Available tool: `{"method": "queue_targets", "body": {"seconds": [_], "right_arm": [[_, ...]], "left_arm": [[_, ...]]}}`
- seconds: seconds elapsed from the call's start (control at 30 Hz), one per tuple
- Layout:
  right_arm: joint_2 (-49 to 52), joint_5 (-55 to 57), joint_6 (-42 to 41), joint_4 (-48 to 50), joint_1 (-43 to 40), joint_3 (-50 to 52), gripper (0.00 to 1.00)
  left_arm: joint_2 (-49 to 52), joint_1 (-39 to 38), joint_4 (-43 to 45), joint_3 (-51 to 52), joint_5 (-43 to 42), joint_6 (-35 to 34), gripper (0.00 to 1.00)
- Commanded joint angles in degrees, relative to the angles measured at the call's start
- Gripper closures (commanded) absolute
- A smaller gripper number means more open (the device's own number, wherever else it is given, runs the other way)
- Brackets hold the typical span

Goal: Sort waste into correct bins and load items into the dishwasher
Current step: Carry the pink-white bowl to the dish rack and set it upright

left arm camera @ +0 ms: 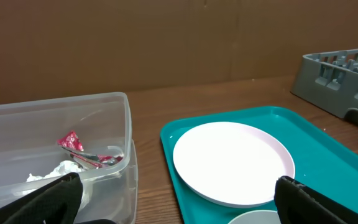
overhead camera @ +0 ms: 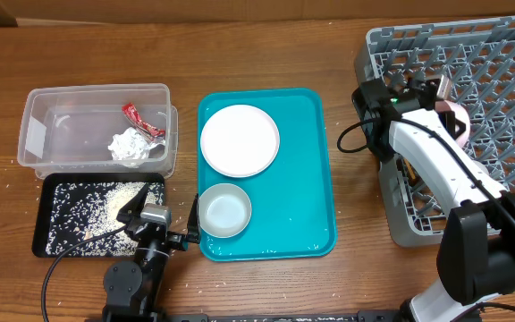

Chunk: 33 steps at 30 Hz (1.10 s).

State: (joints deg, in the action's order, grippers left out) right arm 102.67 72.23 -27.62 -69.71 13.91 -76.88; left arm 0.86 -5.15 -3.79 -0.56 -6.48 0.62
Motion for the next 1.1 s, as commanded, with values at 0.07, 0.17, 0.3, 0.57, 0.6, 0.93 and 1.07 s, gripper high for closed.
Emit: {"method": "queue_targets", "body": {"seconds": [0.07, 0.17, 0.3, 0.57, 0.6, 0.93, 1.07], "right_arm": [[0.3, -0.1, 4.4, 1.1, 0.0, 0.0, 0.96], [0.2, -0.1, 6.8, 0.0, 0.2, 0.0, 0.96], [0.2, -3.8, 6.8, 0.6, 0.9, 0.0, 0.96], [0.2, -10.5, 6.8, 2.0, 3.8, 0.0, 0.96], [0.2, -10.7, 6.8, 1.9, 4.1, 0.0, 0.96], [-3.4, 1.9, -19.3, -19.0, 6.8, -3.2, 0.96], [-4.4, 0.1, -20.4, -20.5, 6.9, -3.3, 0.96]], "left_arm": [[-0.6, 0.4, 0.0, 0.3, -0.4, 0.7, 0.0], [-0.6, 0.4, 0.0, 0.3, -0.4, 0.7, 0.0], [-0.6, 0.4, 0.0, 0.3, -0.4, 0.7, 0.0], [-0.6, 0.4, 0.0, 0.3, -0.4, 0.7, 0.0], [-0.6, 0.4, 0.0, 0.3, -0.4, 0.7, 0.0], [-0.6, 0.4, 0.0, 0.3, -0.4, 0.7, 0.0], [-0.6, 0.4, 0.0, 0.3, -0.4, 0.7, 0.0]]}}
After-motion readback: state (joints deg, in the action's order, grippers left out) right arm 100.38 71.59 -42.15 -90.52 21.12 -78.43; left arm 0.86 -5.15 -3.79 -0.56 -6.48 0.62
